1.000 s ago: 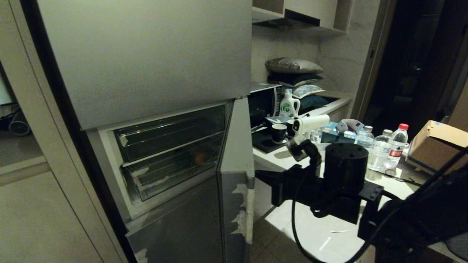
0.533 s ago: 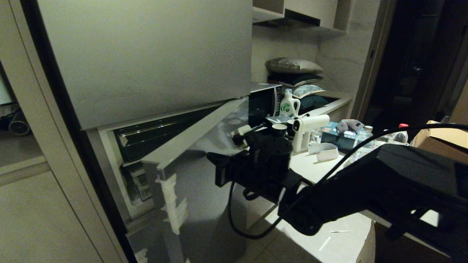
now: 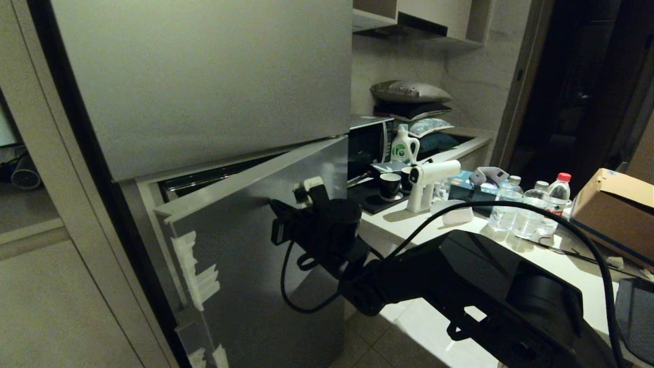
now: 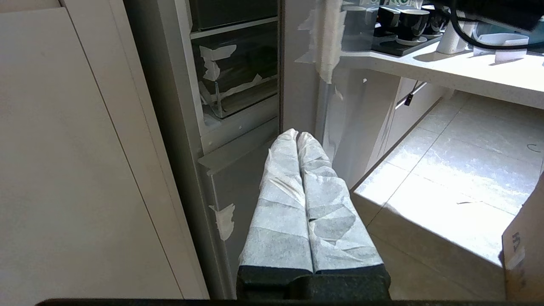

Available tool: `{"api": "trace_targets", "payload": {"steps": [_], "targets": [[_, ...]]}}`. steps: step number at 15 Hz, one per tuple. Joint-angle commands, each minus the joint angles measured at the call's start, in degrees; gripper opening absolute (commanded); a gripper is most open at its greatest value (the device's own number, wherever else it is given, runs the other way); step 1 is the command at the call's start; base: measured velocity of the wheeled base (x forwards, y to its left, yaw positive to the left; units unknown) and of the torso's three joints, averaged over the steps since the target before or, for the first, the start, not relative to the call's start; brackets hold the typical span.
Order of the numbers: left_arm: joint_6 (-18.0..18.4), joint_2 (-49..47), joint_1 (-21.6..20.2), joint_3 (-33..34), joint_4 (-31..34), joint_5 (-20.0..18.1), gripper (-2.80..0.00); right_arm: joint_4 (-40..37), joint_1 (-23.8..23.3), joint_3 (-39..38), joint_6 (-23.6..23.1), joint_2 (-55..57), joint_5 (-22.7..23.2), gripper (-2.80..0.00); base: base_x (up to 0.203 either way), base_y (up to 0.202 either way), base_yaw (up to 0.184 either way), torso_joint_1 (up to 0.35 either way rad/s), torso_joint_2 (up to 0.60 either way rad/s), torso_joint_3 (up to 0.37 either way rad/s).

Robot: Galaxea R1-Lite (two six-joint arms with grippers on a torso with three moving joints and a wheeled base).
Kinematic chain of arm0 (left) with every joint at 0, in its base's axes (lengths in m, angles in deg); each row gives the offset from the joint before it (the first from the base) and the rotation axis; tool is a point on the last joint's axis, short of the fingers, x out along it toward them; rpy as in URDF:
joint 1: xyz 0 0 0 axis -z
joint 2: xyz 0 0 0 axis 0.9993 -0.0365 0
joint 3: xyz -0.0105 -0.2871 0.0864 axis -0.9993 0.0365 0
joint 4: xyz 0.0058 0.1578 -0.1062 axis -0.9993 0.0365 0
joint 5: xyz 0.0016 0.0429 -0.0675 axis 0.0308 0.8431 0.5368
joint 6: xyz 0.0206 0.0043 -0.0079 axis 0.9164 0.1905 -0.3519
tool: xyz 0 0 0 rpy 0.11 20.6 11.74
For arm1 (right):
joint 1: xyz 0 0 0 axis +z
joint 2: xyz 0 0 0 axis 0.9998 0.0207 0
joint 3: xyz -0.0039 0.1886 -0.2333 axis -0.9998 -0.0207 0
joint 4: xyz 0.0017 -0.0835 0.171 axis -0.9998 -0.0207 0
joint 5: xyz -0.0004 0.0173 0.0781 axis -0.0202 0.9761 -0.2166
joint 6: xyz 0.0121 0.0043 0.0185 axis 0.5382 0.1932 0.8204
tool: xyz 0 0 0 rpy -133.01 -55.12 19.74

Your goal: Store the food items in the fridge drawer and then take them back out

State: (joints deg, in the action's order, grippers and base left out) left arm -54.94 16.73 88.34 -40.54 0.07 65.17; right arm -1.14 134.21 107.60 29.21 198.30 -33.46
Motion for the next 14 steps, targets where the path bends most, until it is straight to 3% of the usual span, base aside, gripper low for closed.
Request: {"api": "trace_targets", "payload": {"steps": [1, 7, 12, 14], "targets": [[0.0, -0.1, 0.0, 0.0, 0.0, 0.0, -2.8, -1.7, 0.1, -1.9, 0.4, -1.9, -0.6, -2.8, 0.0, 0.0, 0.0, 0.0, 0.0, 0.0], [0.0, -0.1, 0.0, 0.0, 0.0, 0.0, -2.8, -1.8, 0.5, -3.7, 0.2, -2.2, -2.5, -2.8, 0.0, 0.0, 0.0, 0.0, 0.0, 0.0], [0.0, -0.1, 0.0, 0.0, 0.0, 0.0, -2.8, -7.9, 1.0, -5.3, -0.1, -4.6, -10.2, -2.8, 0.0, 0.0, 0.0, 0.0, 0.0, 0.0], [0.0, -0.1, 0.0, 0.0, 0.0, 0.0, -2.8, -8.5, 1.0, -6.3, 0.0, -5.2, -10.7, -2.8, 0.0, 0.0, 0.0, 0.0, 0.0, 0.0]]}}
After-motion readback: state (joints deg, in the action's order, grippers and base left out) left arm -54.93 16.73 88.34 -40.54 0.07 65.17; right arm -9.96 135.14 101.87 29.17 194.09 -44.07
